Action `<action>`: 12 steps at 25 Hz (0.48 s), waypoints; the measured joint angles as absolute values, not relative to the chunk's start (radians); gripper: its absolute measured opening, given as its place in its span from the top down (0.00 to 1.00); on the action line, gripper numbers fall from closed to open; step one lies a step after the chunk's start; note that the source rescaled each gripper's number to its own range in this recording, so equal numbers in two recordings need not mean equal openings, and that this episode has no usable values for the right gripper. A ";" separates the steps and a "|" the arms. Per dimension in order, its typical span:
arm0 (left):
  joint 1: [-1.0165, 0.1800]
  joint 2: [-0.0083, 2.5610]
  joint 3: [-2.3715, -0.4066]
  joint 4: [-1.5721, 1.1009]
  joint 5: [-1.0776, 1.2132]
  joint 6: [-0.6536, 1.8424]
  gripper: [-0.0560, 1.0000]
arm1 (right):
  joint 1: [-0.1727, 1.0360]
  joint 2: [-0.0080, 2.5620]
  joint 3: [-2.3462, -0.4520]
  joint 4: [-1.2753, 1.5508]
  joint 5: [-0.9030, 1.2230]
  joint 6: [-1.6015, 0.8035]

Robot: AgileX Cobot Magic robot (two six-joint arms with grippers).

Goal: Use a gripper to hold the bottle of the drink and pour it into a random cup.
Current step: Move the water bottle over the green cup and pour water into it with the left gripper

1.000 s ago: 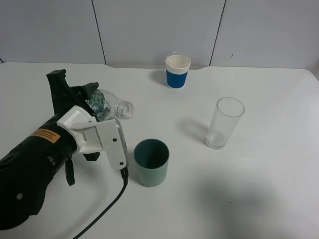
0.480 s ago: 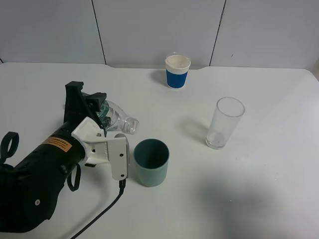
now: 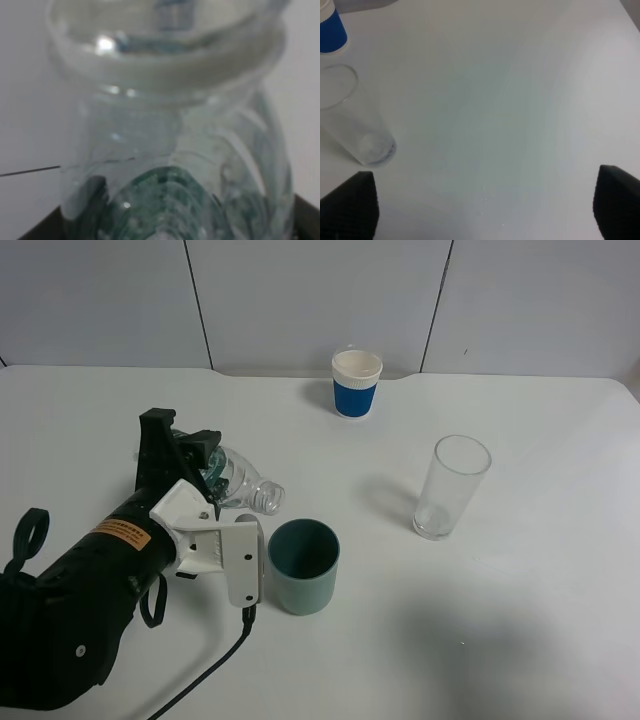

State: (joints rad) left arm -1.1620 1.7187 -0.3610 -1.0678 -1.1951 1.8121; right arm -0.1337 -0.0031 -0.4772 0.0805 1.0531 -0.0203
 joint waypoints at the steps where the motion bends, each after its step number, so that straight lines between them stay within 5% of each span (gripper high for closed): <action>1: -1.162 1.721 -0.361 -1.067 -1.195 1.812 0.95 | -0.134 -0.003 -0.477 0.081 1.053 -0.020; 12: -1.162 1.775 -0.362 -1.062 -1.195 1.811 0.95 | -0.134 -0.003 -0.477 0.081 1.053 -0.020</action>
State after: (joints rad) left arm -1.1620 1.7752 -0.3620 -1.0621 -1.1951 1.8114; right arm -0.1337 -0.0031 -0.4772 0.0805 1.0531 -0.0203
